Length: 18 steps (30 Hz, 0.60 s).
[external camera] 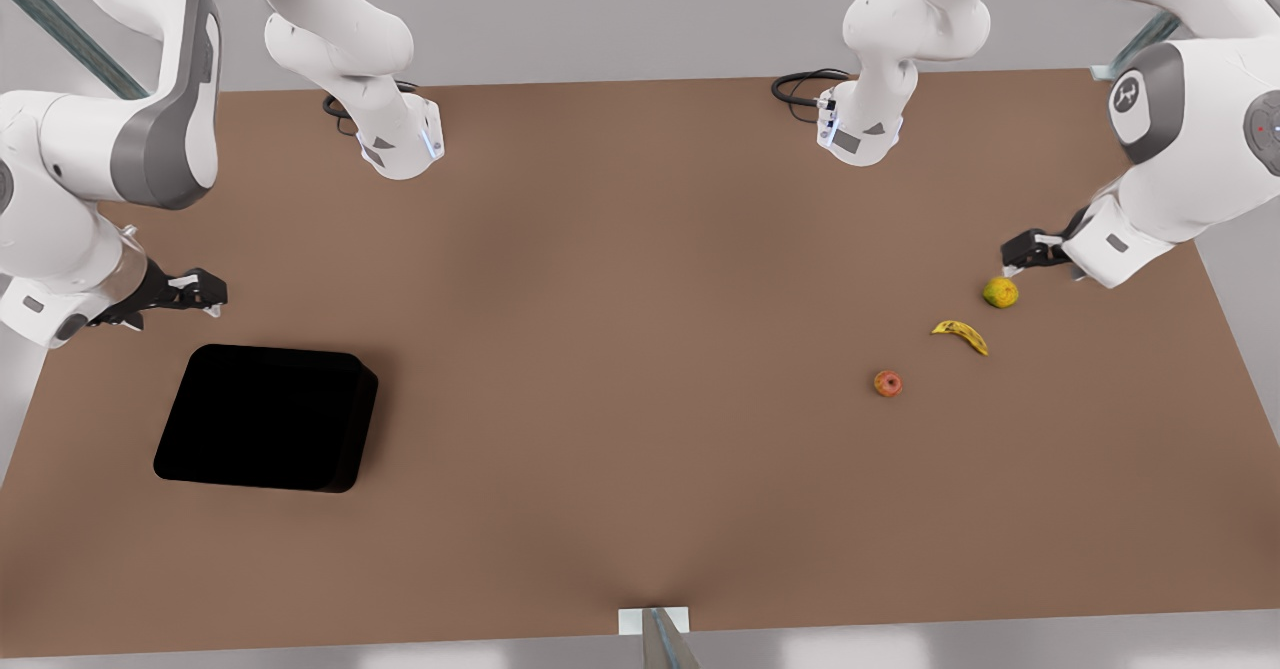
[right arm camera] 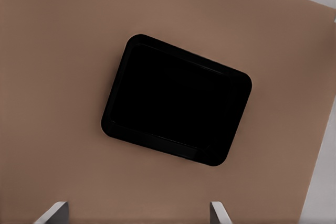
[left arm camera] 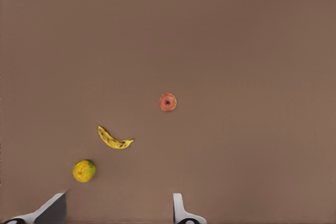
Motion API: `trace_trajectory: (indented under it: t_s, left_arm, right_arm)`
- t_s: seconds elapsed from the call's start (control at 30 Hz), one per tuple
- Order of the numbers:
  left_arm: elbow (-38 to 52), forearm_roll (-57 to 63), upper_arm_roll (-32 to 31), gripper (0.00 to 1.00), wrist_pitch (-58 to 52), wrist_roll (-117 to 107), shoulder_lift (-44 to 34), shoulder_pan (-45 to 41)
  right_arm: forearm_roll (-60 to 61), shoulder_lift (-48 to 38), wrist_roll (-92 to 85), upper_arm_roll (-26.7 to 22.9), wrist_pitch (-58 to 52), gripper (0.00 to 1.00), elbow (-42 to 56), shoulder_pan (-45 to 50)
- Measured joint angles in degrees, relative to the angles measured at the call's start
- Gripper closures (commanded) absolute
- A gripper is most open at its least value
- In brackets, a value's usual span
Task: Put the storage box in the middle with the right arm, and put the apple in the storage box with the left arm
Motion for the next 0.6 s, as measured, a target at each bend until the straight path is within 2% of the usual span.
trace_trajectory:
  t_s: [0.1,0.17,0.2,0.27,0.33,0.4,0.5,0.6]
  left_arm:
    - [-0.2,0.0,0.0,0.0,-0.5,-4.8,2.3,-1.1]
    - [-0.2,-3.7,0.9,0.0,-1.4,-37.6,9.5,-0.6]
    - [-0.2,-7.6,1.1,0.0,-0.8,-49.4,14.1,-0.3]
    - [-1.9,-19.4,4.3,0.0,3.7,-57.2,21.9,-0.3]
    - [-12.7,-33.9,4.5,0.0,16.4,-57.4,21.2,-0.5]
    - [-20.3,-47.2,4.6,0.0,23.4,-57.1,20.3,-0.4]
    - [-25.3,-63.1,4.9,0.0,29.4,-57.4,20.1,-0.4]
    - [-27.4,-72.7,7.7,0.0,29.9,-57.1,20.6,-0.4]
  right_arm:
    - [0.0,0.7,0.0,0.0,0.4,0.0,-0.1,-0.1]
    - [0.1,6.9,0.4,-1.2,2.9,0.0,0.2,-2.2]
    - [0.2,9.3,0.4,-3.3,5.3,0.0,-0.1,-4.3]
    - [0.1,10.3,1.0,-5.1,8.9,0.0,-4.0,-5.3]
    - [0.2,10.7,3.4,-6.2,13.4,0.0,-9.3,-5.4]
    - [0.5,12.2,3.8,-7.2,18.0,0.0,-11.5,-5.5]
    - [2.1,15.7,3.8,-8.9,21.4,0.0,-11.2,-5.1]
    - [2.3,17.6,3.8,-10.0,26.2,0.0,-11.1,-5.4]
